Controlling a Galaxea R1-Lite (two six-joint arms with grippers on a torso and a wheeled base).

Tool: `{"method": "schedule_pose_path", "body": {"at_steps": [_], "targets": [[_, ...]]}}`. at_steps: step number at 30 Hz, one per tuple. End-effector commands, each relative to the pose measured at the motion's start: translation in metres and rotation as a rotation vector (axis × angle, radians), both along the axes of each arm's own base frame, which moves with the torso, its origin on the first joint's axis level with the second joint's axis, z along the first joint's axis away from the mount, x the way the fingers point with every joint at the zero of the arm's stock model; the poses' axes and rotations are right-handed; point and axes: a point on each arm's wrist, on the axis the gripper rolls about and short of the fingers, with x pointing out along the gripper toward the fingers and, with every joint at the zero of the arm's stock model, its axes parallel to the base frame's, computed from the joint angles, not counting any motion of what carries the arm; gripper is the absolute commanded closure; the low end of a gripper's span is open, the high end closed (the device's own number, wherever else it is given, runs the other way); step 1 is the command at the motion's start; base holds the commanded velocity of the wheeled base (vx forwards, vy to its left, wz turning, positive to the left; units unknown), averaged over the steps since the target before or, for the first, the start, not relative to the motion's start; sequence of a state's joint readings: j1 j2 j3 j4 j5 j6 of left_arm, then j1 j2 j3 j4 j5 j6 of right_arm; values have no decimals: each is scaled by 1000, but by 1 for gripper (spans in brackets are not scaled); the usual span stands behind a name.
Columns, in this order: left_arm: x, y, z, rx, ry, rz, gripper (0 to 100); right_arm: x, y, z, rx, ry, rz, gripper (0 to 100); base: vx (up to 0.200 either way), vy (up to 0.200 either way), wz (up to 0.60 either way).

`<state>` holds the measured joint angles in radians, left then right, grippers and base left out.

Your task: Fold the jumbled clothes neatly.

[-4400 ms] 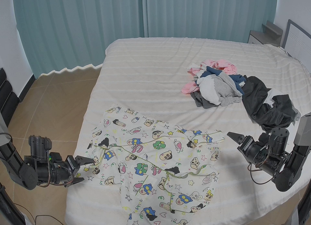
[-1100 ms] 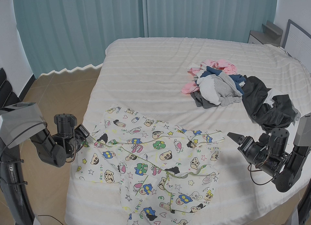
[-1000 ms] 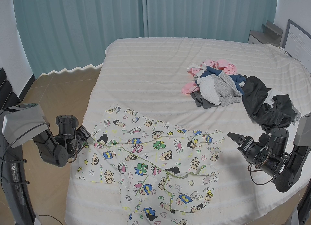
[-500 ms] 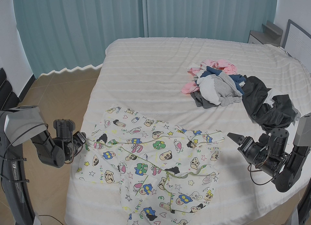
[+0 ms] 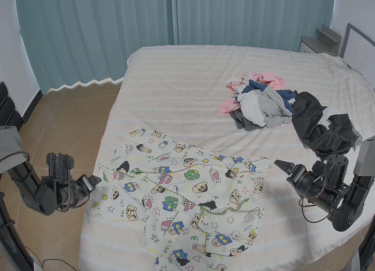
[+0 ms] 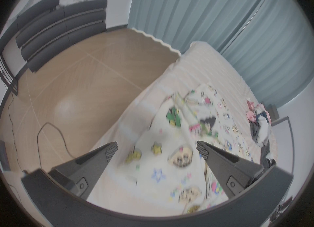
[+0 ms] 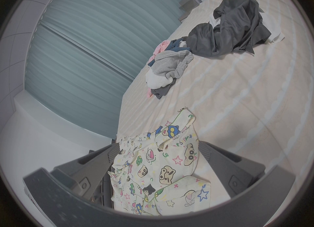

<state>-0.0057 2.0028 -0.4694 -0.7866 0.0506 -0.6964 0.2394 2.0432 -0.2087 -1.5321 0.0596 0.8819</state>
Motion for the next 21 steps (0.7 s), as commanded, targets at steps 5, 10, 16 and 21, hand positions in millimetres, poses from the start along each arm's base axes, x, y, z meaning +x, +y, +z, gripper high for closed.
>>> {"method": "schedule_pose_path", "body": {"at_steps": [5, 10, 16, 21], "targets": [[-66, -2, -19, -134, 195, -48, 0, 0, 0, -1, -1, 3, 2, 0, 0, 0, 0], [-58, -2, -39, -133, 216, -40, 0, 0, 0, 0, 0, 1, -1, 0, 0, 0, 0], [-43, -3, -50, -179, 154, 16, 0, 0, 0, -1, -1, 3, -1, 0, 0, 0, 0], [-38, -6, -57, -146, 146, 25, 0, 0, 0, -1, -1, 3, 0, 0, 0, 0, 0]]}}
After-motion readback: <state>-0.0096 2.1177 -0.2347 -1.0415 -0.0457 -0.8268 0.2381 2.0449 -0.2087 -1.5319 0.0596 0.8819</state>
